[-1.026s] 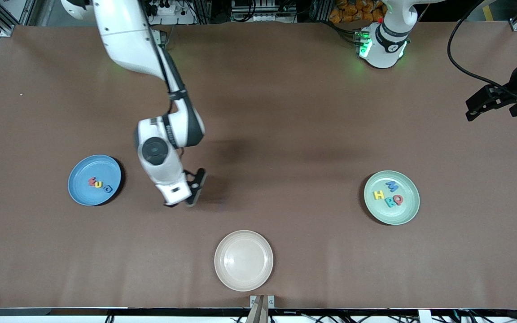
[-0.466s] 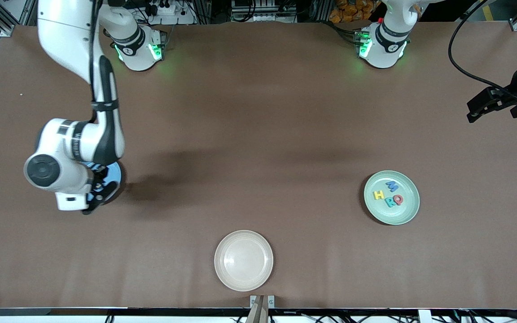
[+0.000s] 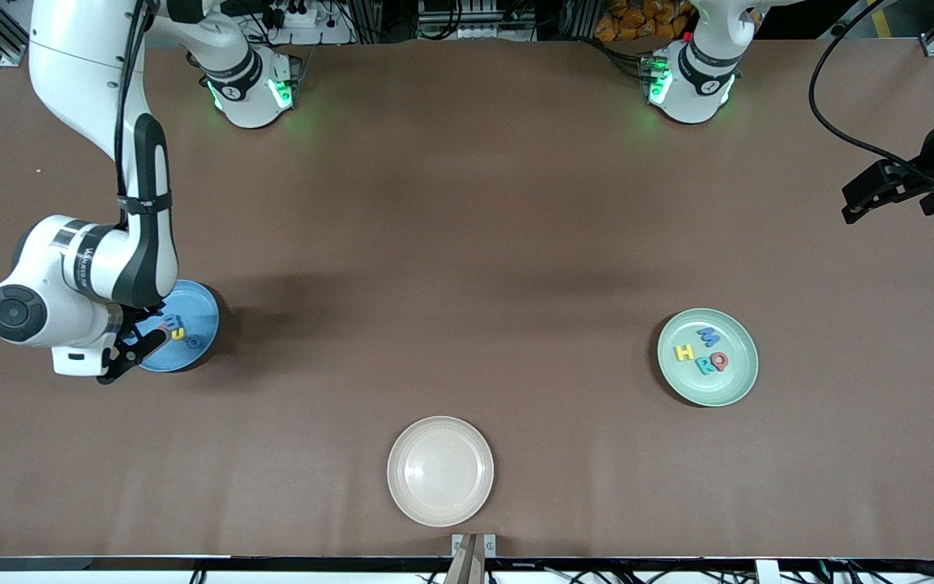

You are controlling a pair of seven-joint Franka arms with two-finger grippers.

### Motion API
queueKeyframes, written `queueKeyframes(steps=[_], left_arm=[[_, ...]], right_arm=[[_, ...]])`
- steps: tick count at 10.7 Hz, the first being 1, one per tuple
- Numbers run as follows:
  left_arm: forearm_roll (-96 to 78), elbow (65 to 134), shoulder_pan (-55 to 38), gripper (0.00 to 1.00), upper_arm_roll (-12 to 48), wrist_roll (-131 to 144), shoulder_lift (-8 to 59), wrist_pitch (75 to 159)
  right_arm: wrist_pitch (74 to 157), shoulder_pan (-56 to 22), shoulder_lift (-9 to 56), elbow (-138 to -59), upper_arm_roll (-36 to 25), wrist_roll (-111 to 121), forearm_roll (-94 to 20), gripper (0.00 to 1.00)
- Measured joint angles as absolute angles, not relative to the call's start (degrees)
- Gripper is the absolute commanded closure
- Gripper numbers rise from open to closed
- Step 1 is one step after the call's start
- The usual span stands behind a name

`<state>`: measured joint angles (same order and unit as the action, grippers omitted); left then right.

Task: Sort upper and lower case letters into plates
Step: 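Place the blue m in the blue plate with the right gripper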

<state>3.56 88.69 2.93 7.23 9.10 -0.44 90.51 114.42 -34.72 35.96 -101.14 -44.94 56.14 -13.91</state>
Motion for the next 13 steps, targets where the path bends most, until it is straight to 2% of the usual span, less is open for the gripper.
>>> queueKeyframes(steps=[6,8,10,11,13], left_arm=[[3.56,88.71,2.95,0.00,7.21,9.10,-0.27,90.51],[3.56,88.72,2.94,0.00,7.23,9.10,-0.10,90.51],[3.56,88.72,2.94,0.00,7.25,9.10,-0.03,90.53],[3.56,88.72,2.94,0.00,7.25,9.10,0.00,90.54],[3.56,88.72,2.95,0.00,7.25,9.10,0.02,90.55]], right_arm=[[113.77,-33.44,35.77,-99.97,-49.12,54.82,-24.42,0.00],[112.37,-32.91,34.59,-99.63,-47.88,46.05,-25.81,0.00],[112.29,-28.69,31.64,-98.90,-40.84,36.13,-23.07,0.00],[112.30,-24.72,29.34,-98.09,-34.89,30.03,-17.49,0.00],[112.16,-14.11,23.65,-97.57,-19.16,18.61,-6.76,0.00]])
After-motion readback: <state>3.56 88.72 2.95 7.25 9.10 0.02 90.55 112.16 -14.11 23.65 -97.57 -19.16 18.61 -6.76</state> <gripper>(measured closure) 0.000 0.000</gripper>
